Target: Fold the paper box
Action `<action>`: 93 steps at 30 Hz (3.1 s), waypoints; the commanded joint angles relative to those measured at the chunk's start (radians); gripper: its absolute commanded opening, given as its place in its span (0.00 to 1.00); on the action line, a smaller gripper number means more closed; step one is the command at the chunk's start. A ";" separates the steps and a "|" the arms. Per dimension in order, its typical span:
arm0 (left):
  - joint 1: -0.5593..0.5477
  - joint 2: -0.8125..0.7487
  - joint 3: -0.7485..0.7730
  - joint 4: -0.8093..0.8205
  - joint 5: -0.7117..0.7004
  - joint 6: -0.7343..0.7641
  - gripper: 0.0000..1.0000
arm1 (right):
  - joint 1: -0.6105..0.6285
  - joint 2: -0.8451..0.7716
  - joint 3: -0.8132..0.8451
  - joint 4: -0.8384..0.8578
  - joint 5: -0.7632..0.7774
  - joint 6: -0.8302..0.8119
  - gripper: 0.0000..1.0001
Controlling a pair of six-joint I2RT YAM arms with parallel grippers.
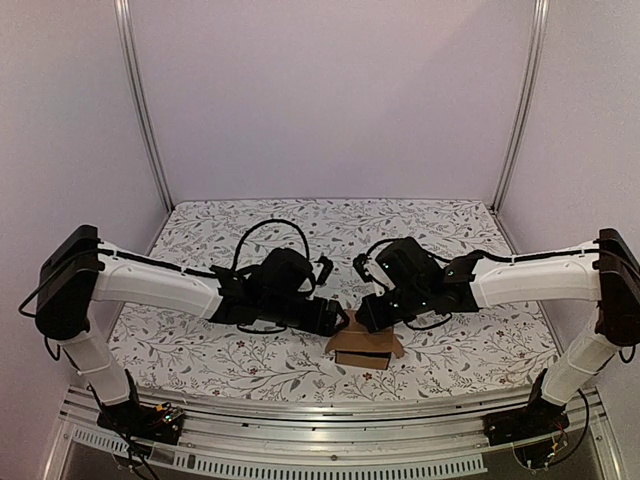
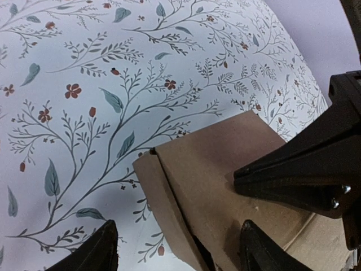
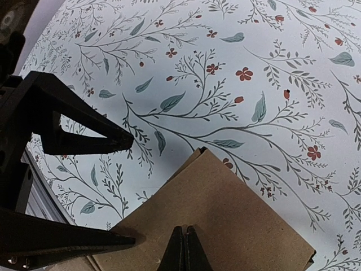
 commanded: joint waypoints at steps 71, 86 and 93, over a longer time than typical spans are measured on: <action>0.047 0.173 0.118 -0.158 0.303 -0.075 0.50 | -0.007 -0.295 -0.382 0.213 -0.079 0.322 0.00; 0.040 0.180 0.101 -0.138 0.314 -0.082 0.45 | 0.008 -0.230 -0.347 0.152 -0.004 0.315 0.00; 0.041 0.189 0.098 -0.135 0.310 -0.082 0.41 | 0.007 -0.375 -0.297 -0.090 0.159 0.232 0.04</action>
